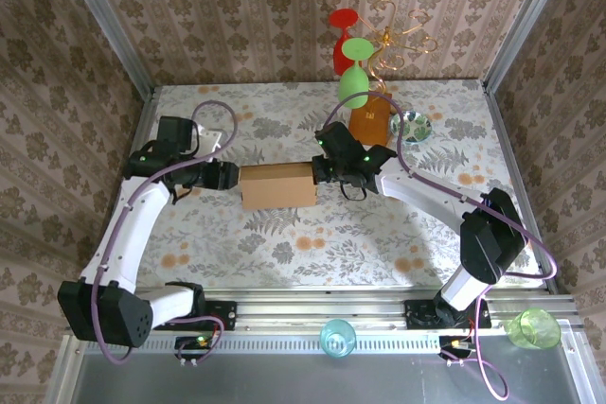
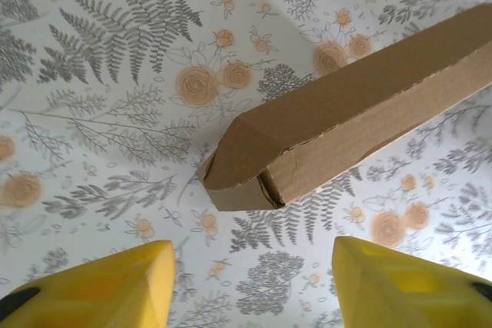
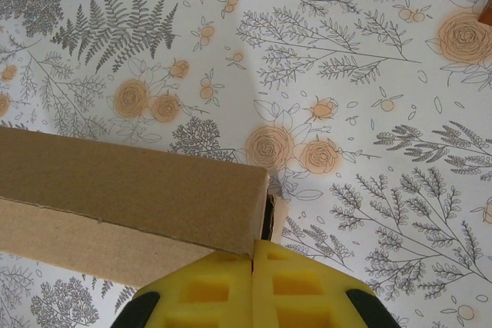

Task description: Fold the paper box

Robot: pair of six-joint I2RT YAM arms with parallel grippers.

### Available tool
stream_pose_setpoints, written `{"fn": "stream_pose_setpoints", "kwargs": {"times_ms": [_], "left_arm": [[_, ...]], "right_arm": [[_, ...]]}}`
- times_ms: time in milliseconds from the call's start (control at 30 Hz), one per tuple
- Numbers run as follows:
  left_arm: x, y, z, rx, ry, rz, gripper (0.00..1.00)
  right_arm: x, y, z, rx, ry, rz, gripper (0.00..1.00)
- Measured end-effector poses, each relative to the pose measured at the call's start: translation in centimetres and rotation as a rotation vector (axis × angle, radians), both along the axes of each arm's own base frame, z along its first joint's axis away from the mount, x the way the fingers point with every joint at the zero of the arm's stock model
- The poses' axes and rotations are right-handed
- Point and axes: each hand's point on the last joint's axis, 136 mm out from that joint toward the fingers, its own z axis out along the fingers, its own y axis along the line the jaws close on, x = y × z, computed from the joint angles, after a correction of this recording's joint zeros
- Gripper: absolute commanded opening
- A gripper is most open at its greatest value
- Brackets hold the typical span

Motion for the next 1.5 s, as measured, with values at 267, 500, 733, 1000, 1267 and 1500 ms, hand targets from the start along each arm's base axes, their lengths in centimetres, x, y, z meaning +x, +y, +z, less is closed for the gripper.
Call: {"fn": "stream_pose_setpoints", "kwargs": {"times_ms": [267, 500, 733, 1000, 1267, 1500], "left_arm": [[0.7, -0.3, -1.7, 0.074, 0.022, -0.074, 0.56], [2.7, -0.7, -1.6, 0.088, 0.005, -0.087, 0.46], [3.0, -1.3, -2.1, 0.09, 0.014, -0.102, 0.43], [3.0, -1.2, -2.1, 0.098, 0.013, -0.1, 0.49], [3.1, -1.2, -2.7, 0.102, 0.017, -0.1, 0.46], [3.4, -1.6, -3.5, 0.101, 0.04, -0.104, 0.31]], "right_arm": [[0.0, 0.1, 0.0, 0.002, 0.002, 0.003, 0.0], [0.0, 0.3, 0.0, 0.007, 0.006, 0.008, 0.0], [0.0, 0.4, 0.1, 0.012, 0.01, 0.014, 0.0], [0.0, 0.5, 0.0, 0.013, 0.011, 0.014, 0.0], [0.0, 0.5, 0.0, 0.013, 0.011, 0.014, 0.0], [0.0, 0.5, 0.0, 0.013, 0.011, 0.015, 0.0]]}}
